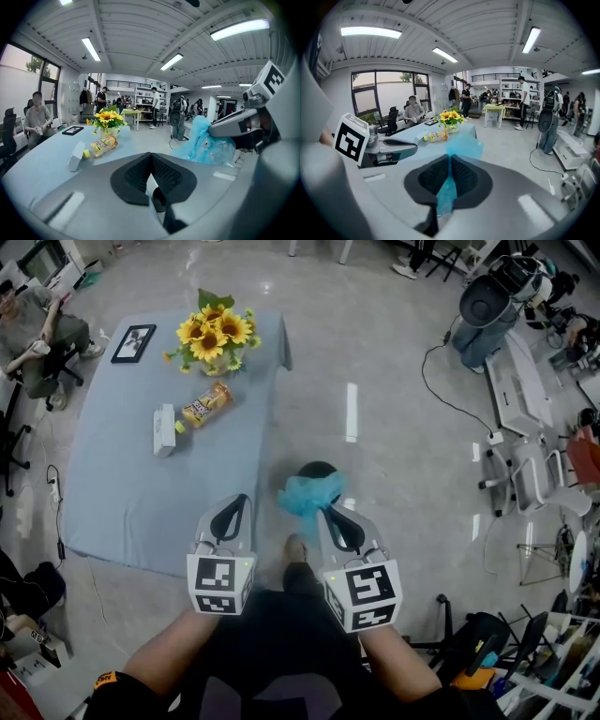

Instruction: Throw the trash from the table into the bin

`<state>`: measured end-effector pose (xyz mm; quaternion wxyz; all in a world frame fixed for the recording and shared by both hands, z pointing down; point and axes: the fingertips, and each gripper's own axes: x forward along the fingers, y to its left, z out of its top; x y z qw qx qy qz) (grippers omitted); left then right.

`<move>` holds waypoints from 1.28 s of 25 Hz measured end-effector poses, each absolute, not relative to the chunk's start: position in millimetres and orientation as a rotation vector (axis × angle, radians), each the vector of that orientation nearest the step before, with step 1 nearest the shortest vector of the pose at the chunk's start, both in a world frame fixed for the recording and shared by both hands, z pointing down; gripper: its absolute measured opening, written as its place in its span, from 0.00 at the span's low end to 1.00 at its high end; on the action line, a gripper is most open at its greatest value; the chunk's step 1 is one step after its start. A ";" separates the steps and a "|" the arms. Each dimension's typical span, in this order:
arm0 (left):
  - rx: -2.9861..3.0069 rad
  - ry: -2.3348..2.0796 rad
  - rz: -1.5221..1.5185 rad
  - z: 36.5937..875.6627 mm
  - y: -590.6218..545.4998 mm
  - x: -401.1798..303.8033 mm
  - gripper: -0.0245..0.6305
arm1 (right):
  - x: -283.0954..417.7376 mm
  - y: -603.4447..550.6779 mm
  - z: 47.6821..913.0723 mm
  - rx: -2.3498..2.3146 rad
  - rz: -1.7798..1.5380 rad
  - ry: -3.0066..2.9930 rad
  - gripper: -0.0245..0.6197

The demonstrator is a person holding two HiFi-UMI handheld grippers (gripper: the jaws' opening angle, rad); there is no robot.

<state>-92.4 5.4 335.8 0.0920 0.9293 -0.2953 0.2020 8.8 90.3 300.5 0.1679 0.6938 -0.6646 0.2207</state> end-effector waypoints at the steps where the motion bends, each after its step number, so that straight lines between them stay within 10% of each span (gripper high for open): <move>1: 2.762 -0.868 0.602 336.3 6.4 -89.4 0.05 | 11.5 91.7 301.6 1.979 0.631 -1.884 0.07; 32: 2.788 -0.738 0.618 355.6 39.5 9.1 0.05 | 102.3 117.3 353.0 2.019 0.707 -1.761 0.07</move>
